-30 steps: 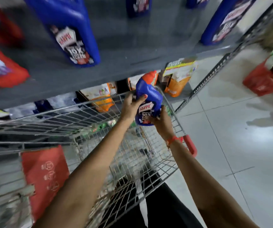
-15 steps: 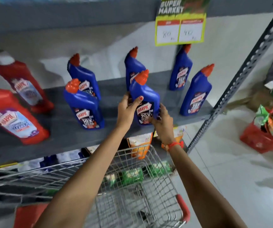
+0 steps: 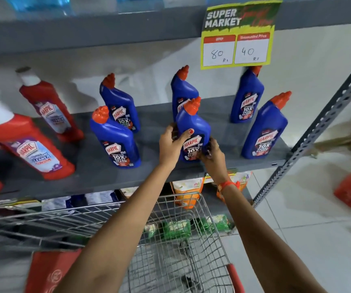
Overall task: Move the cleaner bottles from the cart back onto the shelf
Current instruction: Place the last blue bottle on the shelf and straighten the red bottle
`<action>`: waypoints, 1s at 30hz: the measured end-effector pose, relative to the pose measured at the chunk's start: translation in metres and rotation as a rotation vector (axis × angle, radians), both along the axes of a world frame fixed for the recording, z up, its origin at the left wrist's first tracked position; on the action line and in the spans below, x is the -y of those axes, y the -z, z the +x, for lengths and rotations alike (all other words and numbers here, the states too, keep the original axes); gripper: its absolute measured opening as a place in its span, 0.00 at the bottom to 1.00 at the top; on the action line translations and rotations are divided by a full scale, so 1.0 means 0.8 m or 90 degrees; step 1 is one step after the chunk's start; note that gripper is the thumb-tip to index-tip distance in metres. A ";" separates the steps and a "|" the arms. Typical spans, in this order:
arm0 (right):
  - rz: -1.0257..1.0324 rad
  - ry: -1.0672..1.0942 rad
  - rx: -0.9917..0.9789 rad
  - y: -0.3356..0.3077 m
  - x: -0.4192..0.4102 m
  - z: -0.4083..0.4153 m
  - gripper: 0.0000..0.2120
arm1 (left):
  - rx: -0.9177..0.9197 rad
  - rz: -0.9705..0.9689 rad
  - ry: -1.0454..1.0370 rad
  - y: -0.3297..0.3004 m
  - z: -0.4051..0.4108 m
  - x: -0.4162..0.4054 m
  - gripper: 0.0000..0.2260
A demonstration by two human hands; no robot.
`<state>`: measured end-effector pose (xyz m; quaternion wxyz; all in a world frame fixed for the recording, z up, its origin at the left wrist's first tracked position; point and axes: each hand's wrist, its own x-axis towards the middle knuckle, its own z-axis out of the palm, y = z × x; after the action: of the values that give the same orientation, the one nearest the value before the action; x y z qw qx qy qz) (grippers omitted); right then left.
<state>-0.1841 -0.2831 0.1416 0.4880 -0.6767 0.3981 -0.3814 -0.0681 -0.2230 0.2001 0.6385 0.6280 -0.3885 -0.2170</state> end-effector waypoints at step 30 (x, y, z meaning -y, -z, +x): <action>-0.008 -0.285 -0.035 -0.048 -0.263 0.352 0.30 | -0.131 0.065 -0.241 -0.001 0.341 -0.313 0.23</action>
<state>0.0974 -0.0729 0.1798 0.5453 -0.7615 0.2485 -0.2472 0.2046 0.0278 0.2008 0.6714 0.6957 -0.1850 -0.1759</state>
